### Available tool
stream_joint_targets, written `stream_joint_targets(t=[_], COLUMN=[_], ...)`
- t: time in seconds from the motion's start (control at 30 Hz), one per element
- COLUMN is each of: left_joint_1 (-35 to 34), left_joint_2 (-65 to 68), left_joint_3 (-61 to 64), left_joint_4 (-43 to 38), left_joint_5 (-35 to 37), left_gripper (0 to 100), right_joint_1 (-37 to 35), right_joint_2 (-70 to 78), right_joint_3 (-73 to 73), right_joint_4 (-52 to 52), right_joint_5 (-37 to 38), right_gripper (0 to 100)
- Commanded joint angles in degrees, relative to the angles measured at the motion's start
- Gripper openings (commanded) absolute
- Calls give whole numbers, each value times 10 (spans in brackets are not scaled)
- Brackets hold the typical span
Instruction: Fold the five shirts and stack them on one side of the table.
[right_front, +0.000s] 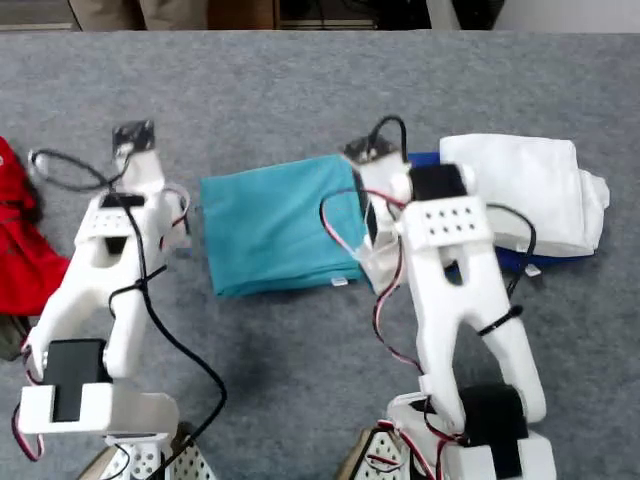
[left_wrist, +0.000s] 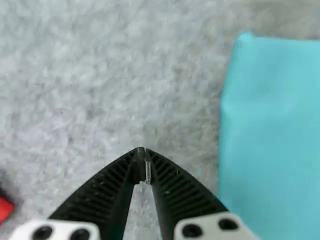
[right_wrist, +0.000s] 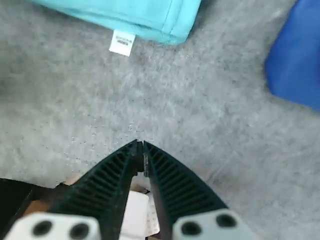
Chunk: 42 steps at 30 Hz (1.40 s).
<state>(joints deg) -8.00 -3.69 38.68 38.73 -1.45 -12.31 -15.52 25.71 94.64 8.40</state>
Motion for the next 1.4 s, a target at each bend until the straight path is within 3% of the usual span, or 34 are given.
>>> stream_joint_targets(t=[0.0,0.2,0.4,0.5,0.83,1.13,1.37], left_joint_1=[-4,-4,-4,-4,-4,-4,-4], left_joint_2=[-27,-27,-27,-27,-26,-26,-26], left_joint_3=[9,9,9,9,8,9,9], left_joint_4=[-39,-39,-39,-39,-40,-40,-40], left_joint_5=[-5,-5,-5,-5,-5,-5,-5], left_gripper=[18,18,18,18,18,18,18], right_joint_1=[2,-20,-110,-133,-131,-131,-131], right_joint_2=[-28,-27,-27,-23,145,294,317], right_joint_3=[65,94,129,137,57,-42,-44], right_joint_4=[-100,-258,-342,-371,-397,-397,-396], right_joint_5=[-35,-243,-407,-458,-557,-556,-554], right_gripper=[5,30,281,337,337,335,295])
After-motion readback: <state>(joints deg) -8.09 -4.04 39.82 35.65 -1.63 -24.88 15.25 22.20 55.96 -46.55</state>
